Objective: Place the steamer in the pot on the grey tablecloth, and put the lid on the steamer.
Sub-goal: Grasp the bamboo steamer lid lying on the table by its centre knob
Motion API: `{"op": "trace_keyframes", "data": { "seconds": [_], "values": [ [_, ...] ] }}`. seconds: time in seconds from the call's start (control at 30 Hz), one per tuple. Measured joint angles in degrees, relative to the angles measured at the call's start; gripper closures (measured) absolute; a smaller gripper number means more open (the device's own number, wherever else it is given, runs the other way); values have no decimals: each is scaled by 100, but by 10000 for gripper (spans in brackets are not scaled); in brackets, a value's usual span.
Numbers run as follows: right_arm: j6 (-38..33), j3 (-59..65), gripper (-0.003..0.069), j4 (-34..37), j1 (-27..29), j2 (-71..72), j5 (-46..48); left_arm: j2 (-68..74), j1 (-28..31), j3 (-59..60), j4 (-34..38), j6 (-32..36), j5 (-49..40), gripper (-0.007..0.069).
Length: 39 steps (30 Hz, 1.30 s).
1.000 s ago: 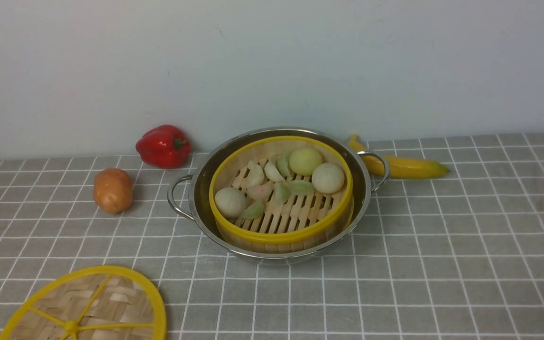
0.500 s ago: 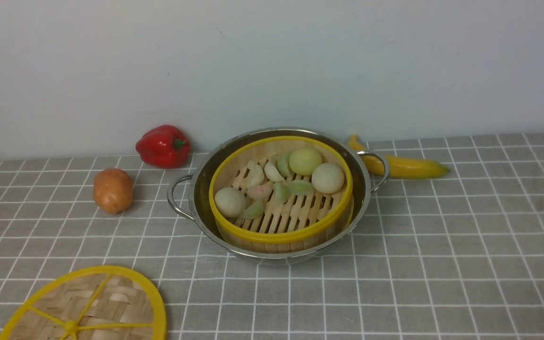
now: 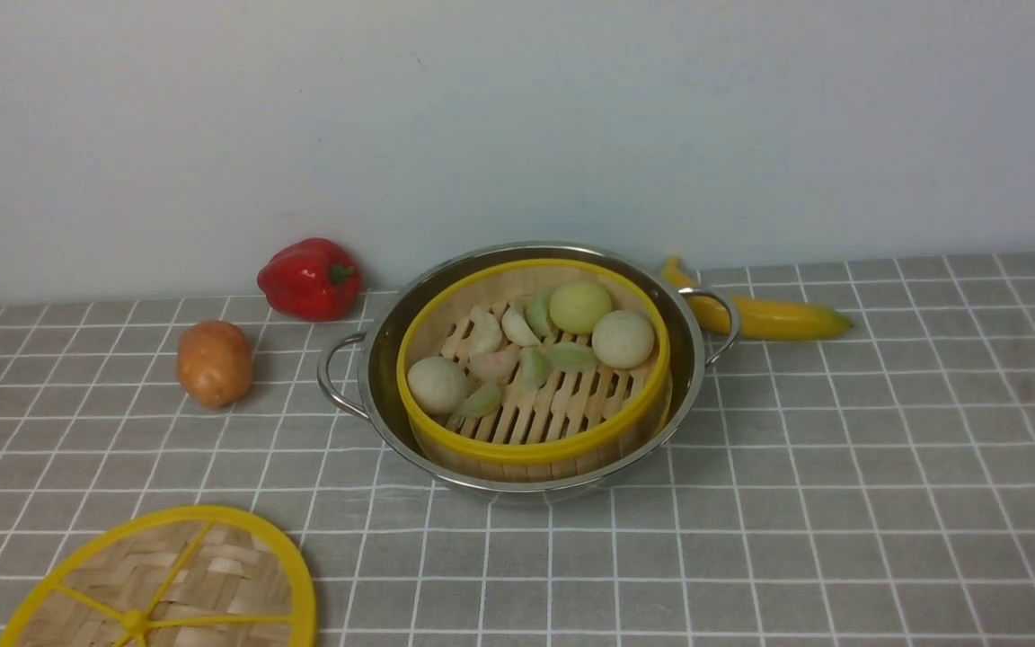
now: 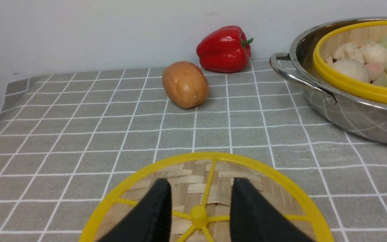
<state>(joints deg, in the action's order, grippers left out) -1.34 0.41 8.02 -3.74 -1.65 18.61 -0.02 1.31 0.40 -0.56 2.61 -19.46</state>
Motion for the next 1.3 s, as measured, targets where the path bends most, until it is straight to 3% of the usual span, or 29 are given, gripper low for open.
{"op": "trace_keyframes", "data": {
  "seconds": [0.73, 0.97, 1.1, 1.17, 1.3],
  "values": [
    [-22, 5, 471, 42, 0, 0, -5, 0, 0, 5, -53, 21, 67, 382],
    [-22, 11, 456, 55, 0, 0, -5, 0, 0, 12, 601, -351, 1946, 382],
    [-22, 11, 449, 68, 0, 0, -5, 0, 0, 12, 1156, -928, 2343, 382],
    [-22, 11, 443, 68, 0, 0, -5, 0, 0, -6, 1307, -1180, 2270, 382],
    [-22, 11, 433, 68, 0, 0, -10, 144, 0, -599, 1367, -1369, 1133, 382]
  ]
}}
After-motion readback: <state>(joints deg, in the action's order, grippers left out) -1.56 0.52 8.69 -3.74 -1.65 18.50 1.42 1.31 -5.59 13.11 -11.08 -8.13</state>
